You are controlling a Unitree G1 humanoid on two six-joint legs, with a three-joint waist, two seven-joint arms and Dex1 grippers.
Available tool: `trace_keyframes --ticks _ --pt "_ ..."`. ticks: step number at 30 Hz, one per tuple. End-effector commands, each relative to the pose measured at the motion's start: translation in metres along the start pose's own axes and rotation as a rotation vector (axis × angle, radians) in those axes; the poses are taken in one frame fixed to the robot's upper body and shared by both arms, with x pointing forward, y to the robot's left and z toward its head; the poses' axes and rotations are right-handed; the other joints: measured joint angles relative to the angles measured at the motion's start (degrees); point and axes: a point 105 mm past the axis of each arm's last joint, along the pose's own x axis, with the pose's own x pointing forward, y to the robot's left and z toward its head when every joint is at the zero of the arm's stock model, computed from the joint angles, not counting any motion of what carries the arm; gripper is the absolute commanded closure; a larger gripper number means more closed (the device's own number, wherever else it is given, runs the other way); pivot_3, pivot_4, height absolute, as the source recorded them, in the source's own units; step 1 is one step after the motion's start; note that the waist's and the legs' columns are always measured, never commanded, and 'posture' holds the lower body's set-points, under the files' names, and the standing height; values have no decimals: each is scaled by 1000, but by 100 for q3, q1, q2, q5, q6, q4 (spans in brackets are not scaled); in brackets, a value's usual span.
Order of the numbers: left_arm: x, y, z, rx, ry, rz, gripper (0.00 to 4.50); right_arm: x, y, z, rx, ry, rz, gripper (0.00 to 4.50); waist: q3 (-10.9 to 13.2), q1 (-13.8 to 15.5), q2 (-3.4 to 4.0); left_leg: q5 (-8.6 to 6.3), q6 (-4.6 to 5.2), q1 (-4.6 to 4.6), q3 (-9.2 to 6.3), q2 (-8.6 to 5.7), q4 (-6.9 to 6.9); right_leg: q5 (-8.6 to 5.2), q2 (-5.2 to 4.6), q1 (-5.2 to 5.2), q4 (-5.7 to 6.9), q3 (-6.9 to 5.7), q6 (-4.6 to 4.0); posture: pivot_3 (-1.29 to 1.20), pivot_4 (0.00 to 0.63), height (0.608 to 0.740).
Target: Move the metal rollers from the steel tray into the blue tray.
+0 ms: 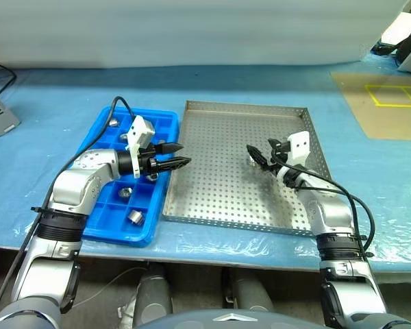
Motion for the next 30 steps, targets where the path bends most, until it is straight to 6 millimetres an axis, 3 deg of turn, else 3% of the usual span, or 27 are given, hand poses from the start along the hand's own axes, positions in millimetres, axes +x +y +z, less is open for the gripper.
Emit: trace_keyframes --ticks 1,11,16,21,22,25,28,30 --pt "-1 0 9 34 -27 -2 1755 5 3 2 -27 10 -3 46 0 0 0 0 0 0 0 0 -1 0 1 -1 0 0 0 -247 150 740" --pt "0 -1 7 27 -26 -4 1755 11 2 -22 52 68 -26 46 0 4 0 0 0 -7 0 0 -1 0 0 -7 0 0 0 -247 150 740" --pt "0 1 6 27 -23 1 1755 12 1 -32 -18 104 -26 46 0 4 0 1 0 -6 0 0 0 0 0 -6 1 0 0 -245 150 740" --pt "-2 1 1 22 -10 1 1755 11 -1 -33 -49 102 -53 1270 0 5 0 1 -1 -7 1 -1 -1 0 0 -6 1 0 0 -242 150 740" --pt "-3 1 0 20 -8 1 1755 11 0 -32 -50 98 -42 1270 0 5 0 1 -1 -6 1 -1 -1 0 0 -6 1 0 0 -242 150 740" --pt "-5 -2 -3 23 4 -10 1755 11 5 -24 -51 71 1 1902 0 2 0 1 0 -7 1 0 -1 0 0 -6 1 0 0 -238 150 740" --pt "-16 -6 -2 42 18 -23 1755 13 9 -14 -75 62 28 2843 0 -4 0 1 0 -7 1 1 -2 0 2 -9 0 0 0 -238 150 740" --pt "-27 -6 1 69 29 -22 1755 15 20 0 -58 27 93 2843 1 -1 1 0 0 -8 1 2 -6 0 3 -12 0 0 0 -224 150 740"
